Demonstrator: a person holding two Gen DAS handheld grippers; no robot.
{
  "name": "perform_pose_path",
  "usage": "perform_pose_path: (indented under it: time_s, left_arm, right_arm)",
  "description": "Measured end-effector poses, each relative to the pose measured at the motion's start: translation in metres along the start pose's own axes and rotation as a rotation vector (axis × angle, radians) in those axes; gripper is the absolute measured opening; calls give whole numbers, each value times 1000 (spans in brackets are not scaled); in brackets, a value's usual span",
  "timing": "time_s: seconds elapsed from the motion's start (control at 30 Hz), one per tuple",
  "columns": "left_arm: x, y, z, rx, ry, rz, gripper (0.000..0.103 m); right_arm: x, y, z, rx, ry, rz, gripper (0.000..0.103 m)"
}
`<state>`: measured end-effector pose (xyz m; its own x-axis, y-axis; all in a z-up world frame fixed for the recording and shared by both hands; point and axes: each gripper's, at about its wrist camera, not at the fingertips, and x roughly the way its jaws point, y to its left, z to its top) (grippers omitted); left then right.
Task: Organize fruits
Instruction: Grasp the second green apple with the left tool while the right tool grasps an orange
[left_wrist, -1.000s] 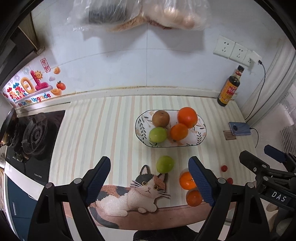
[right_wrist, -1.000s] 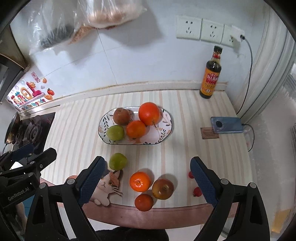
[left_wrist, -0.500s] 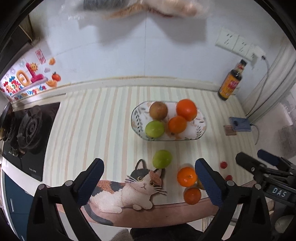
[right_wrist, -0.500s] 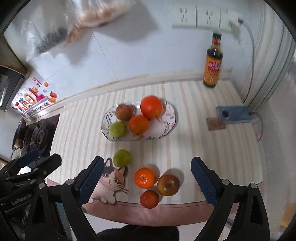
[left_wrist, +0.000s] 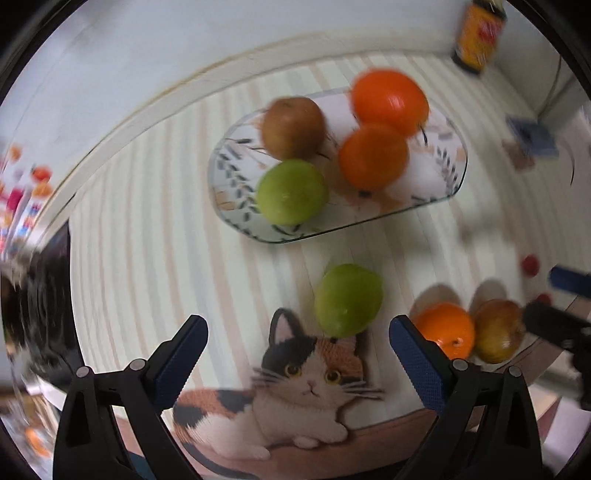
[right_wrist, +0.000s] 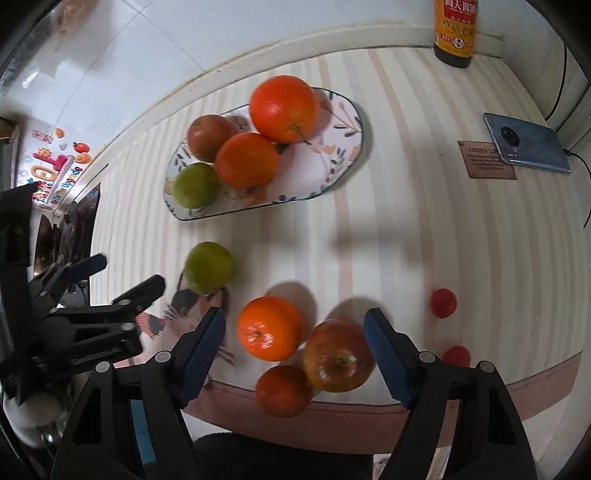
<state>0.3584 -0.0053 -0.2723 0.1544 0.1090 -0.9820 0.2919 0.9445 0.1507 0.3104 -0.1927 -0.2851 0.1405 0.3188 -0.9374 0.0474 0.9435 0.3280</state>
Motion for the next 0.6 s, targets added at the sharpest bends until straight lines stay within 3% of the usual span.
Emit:
perform_pose_path:
  time_s: [0.1, 0.27, 0.33, 0.43, 0.6]
  left_arm:
    - [18, -9, 10, 66, 33, -6, 101]
    - [40, -23, 17, 133, 54, -84, 97]
    - [48, -26, 14, 145, 67, -151, 78]
    - [59, -25, 6, 157, 90, -142, 53]
    - [57, 10, -13, 16, 85, -203, 53]
  right_arm:
    - [4, -7, 4, 5, 11, -1, 80]
    - [11, -11, 2, 24, 29, -11, 80]
    - [14, -9, -1, 32, 36, -10, 80]
    - [19, -4, -7, 39, 43, -25, 80]
    - [23, 15, -12, 26, 53, -25, 80]
